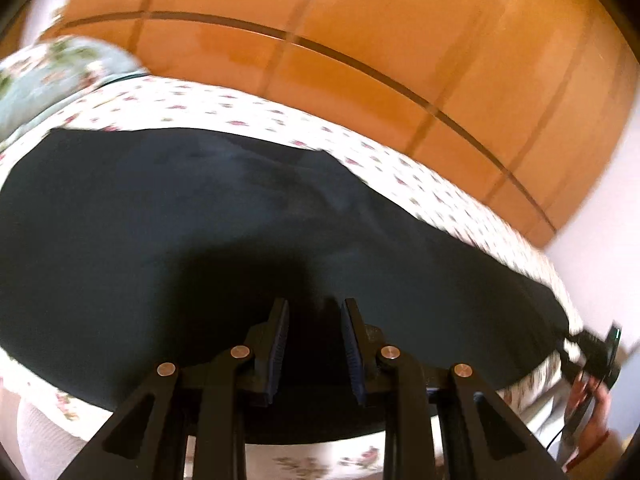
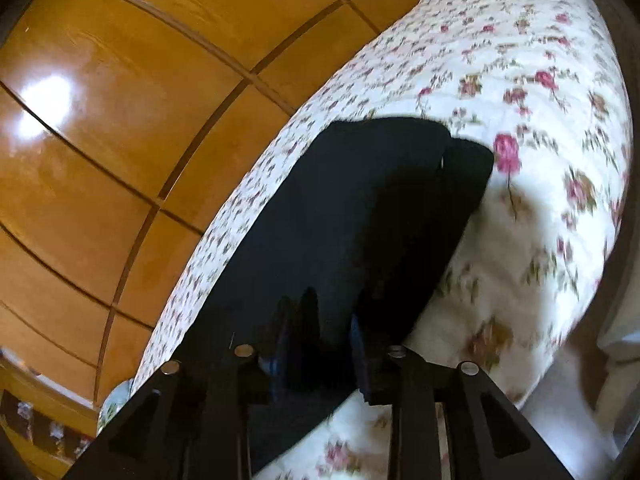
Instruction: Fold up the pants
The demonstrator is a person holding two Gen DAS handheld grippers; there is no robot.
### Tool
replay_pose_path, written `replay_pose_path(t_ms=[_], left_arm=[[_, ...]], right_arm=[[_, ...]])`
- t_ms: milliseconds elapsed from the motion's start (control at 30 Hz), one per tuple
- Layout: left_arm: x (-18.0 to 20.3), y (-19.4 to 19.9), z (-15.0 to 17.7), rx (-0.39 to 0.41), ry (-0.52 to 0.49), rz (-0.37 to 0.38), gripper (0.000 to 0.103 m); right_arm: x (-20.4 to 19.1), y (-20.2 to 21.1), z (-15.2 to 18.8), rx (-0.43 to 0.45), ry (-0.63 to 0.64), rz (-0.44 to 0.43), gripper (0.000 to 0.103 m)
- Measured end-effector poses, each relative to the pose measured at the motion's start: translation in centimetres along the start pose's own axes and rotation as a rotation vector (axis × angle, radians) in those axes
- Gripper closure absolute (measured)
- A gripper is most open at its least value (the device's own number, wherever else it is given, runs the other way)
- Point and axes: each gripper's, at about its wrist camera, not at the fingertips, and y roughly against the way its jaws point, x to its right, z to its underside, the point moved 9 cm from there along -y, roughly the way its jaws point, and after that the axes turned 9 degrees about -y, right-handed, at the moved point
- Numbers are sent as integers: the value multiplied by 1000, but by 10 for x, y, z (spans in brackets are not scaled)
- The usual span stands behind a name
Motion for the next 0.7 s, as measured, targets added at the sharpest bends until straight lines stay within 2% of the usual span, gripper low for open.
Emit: replay_pose_path(t_ms=[100, 200, 233, 267, 333, 467, 533, 600, 667, 700], left_arm=[[31, -11, 3, -23, -88, 46, 76], [59, -23, 9, -55, -163, 90, 76], [63, -24, 10, -58, -181, 90, 75], [69, -26, 14, -66, -219, 80, 75], [73, -25, 16, -76, -259, 59, 75], [69, -18, 23, -87, -236, 90, 75], [69, -15, 27, -89, -232, 93, 75], [70, -10, 27, -100, -223, 97, 75], [71, -6, 19, -98, -192, 126, 75], [73, -5, 11, -83, -176, 139, 75]], right_arm=[[-15, 3, 17, -19, 72, 7, 73], [-20, -6, 25, -52, 61, -8, 75], [-21, -8, 26, -55, 65, -9, 89], [-22, -10, 27, -64, 75, -8, 96], [-23, -4, 27, -59, 98, 17, 96], [-6, -5, 35, -83, 114, 79, 96], [-1, -6, 35, -75, 98, 70, 98], [-4, -1, 32, -78, 68, 60, 95], [-8, 14, 25, -43, 80, 56, 89], [-10, 28, 17, 16, 124, 97, 89]])
